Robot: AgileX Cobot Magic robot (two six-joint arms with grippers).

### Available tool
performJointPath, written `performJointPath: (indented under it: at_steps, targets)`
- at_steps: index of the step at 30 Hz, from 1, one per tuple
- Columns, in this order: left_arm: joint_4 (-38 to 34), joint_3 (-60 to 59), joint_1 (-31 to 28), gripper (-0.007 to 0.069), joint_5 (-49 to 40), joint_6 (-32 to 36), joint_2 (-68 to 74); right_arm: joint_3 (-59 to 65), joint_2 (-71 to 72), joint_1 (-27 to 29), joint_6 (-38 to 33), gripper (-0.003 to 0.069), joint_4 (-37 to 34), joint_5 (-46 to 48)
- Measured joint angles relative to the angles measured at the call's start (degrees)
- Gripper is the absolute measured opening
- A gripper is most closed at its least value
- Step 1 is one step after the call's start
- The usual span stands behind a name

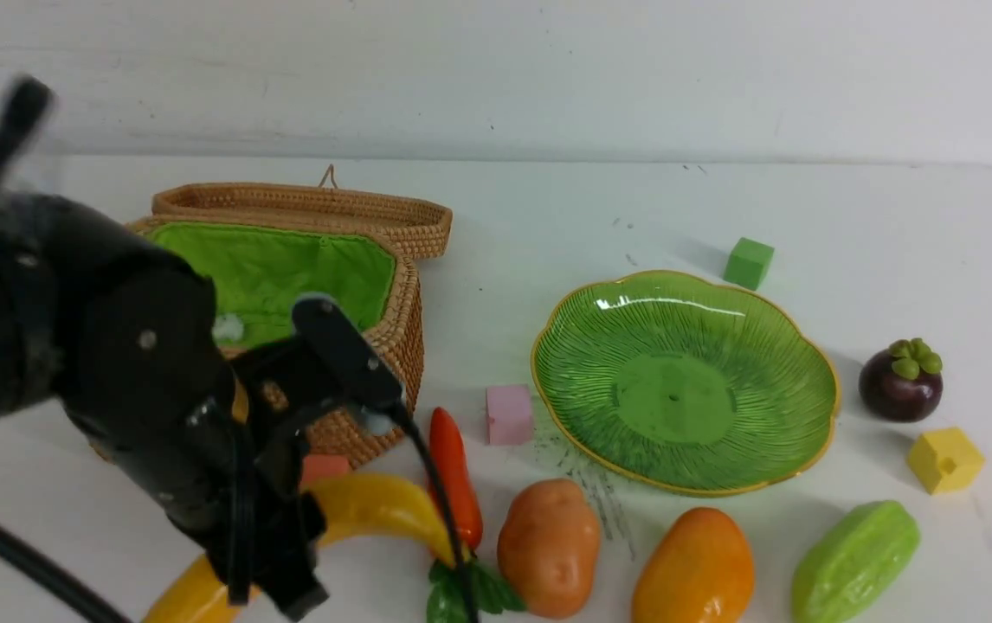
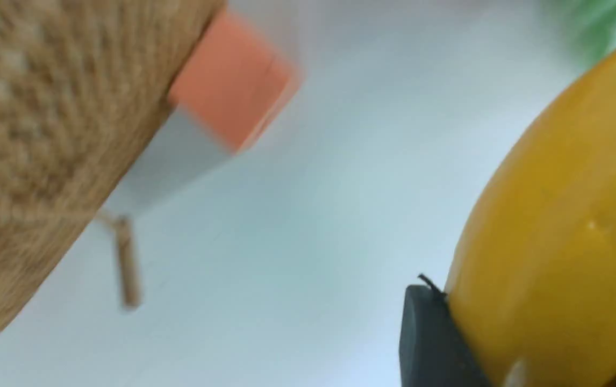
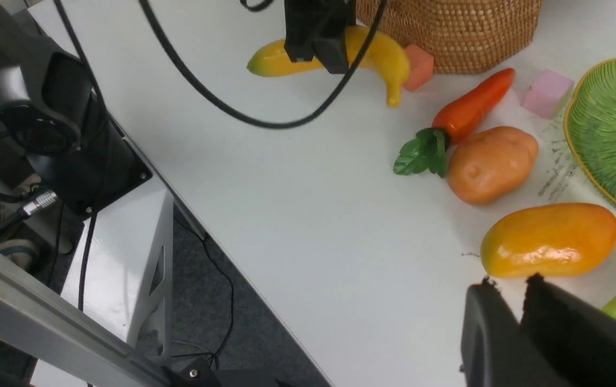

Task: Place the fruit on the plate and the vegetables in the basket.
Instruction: Use the left arm to grab a banana and put it into the right plate

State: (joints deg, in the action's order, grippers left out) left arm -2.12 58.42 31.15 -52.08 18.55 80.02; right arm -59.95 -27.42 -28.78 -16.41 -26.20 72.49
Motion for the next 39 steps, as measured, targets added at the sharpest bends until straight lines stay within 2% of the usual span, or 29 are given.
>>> performJointPath:
  at_steps: [2,3,5,10,14,15,18,22,25,31,35,37,39]
  targets:
    - [-8.5,4.0,0.0,0.0300,0.5,0.0,-0.3,0.0,0.0,0.0,0.6,0.0107,0.1,-1.3]
    - [-9.3,4.4,0.0,0.0300,0.8,0.0,-0.1,0.0,0.0,0.0,1.0,0.0107,0.2,-1.7]
    - [-18.1,10.4,0.0,0.0300,2.8,0.5,3.1,0.0,0.0,0.0,3.4,0.0107,1.1,-4.2]
    - [-24.8,24.7,0.4,0.0300,6.0,2.0,14.6,0.0,0.0,0.0,13.8,0.0107,8.1,-8.7]
    - [-23.6,33.4,2.0,0.0300,6.4,2.2,23.2,0.0,0.0,0.0,21.3,0.0107,15.6,-9.2]
    - [-22.1,37.5,3.4,0.0300,6.4,2.2,27.1,0.0,0.0,0.0,24.8,0.0107,19.9,-9.4]
    - [-16.9,45.6,5.8,0.0300,6.3,1.1,34.6,0.0,0.0,0.0,28.9,0.0107,24.1,-9.5]
    - [-9.8,55.6,6.9,0.0300,6.3,-2.3,44.0,0.0,0.0,0.0,30.5,0.0107,25.6,-9.4]
    - [-7.1,60.0,6.8,0.0300,6.8,-3.9,48.5,0.0,0.0,0.0,30.7,0.0107,25.7,-9.3]
    - [-5.8,61.6,6.8,0.0304,13.1,-3.8,52.6,0.0,0.0,0.0,30.9,0.0107,25.3,-8.9]
    - [-5.6,61.6,6.8,0.0395,16.1,-3.8,53.1,0.0,0.0,0.0,31.0,0.0109,24.3,-8.1]
    - [-5.6,61.6,6.8,0.0479,17.2,-3.8,53.2,0.0,0.0,0.0,31.0,0.0111,24.0,-7.6]
    - [-5.5,61.6,6.8,0.0524,17.3,-3.8,53.2,0.0,0.0,0.0,31.0,0.0111,24.0,-7.3]
